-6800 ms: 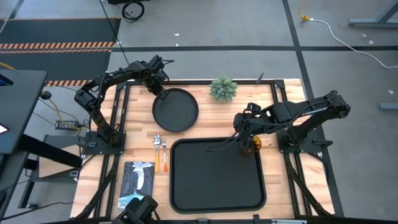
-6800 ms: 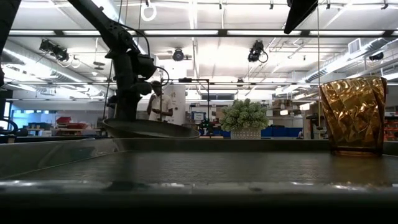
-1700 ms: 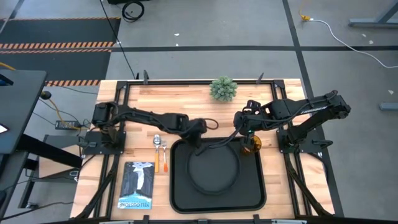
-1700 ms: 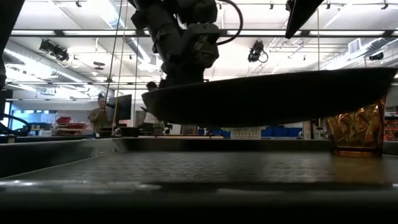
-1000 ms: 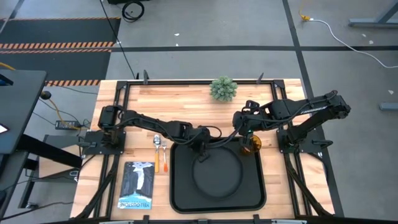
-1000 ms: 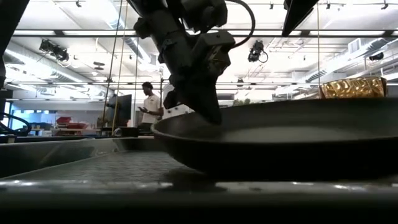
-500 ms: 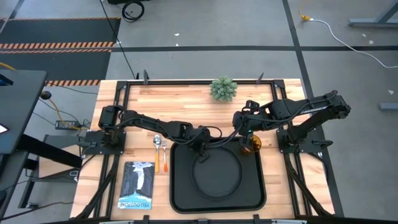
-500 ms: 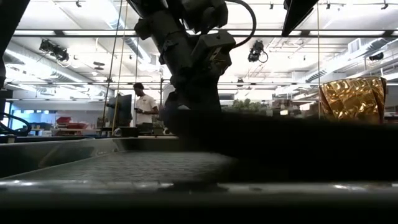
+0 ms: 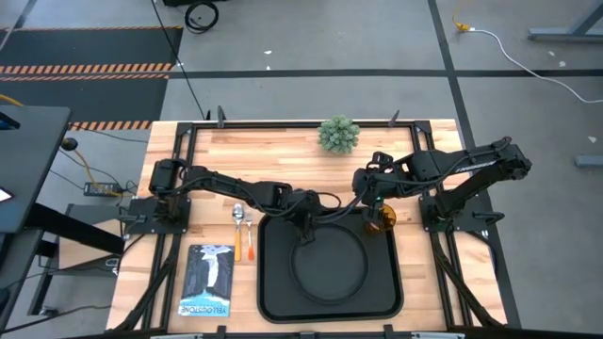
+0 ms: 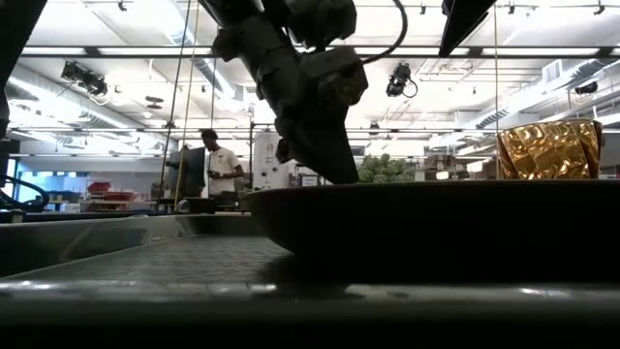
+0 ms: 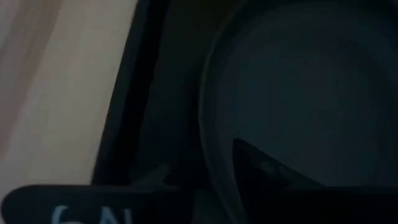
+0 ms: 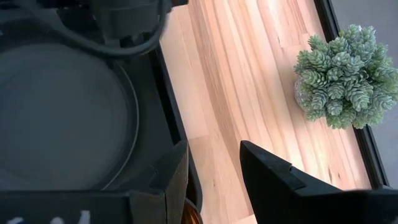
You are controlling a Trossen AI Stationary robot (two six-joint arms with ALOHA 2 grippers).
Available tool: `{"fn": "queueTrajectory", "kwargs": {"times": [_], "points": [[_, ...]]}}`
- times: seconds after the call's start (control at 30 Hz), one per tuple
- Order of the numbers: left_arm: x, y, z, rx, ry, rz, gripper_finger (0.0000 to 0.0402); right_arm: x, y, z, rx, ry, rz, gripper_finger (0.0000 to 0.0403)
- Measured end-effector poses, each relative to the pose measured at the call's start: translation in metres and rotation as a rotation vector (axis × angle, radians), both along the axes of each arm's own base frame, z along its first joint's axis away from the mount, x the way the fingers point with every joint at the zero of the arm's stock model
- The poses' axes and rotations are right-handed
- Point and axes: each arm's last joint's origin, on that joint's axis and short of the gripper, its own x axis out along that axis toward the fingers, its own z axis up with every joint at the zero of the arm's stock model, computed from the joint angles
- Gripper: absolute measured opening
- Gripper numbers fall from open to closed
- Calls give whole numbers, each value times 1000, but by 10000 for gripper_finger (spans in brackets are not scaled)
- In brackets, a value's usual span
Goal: Pick and place plate/cup/fork/spoon on tray
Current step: Put the black plate on the black serving tray
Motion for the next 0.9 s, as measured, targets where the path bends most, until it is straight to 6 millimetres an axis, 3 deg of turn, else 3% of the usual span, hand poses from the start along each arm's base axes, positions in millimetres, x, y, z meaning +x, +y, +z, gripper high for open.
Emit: {"fn": "queueTrajectory", "kwargs": {"times": [0.13, 0.4, 0.6, 0.9], "points": [[-5, -9, 11, 135, 21, -113, 107, 0, 0, 0, 1, -1, 0, 153], [-39, -47, 43, 420, 93, -375, 107, 1, 0, 0, 5, -9, 2, 153], [-51, -69, 33, 397, 165, -411, 107, 2, 1, 1, 11, -19, -1, 153], [-45, -73, 7, 260, 250, -320, 85, 3, 1, 1, 20, -27, 2, 153]]}}
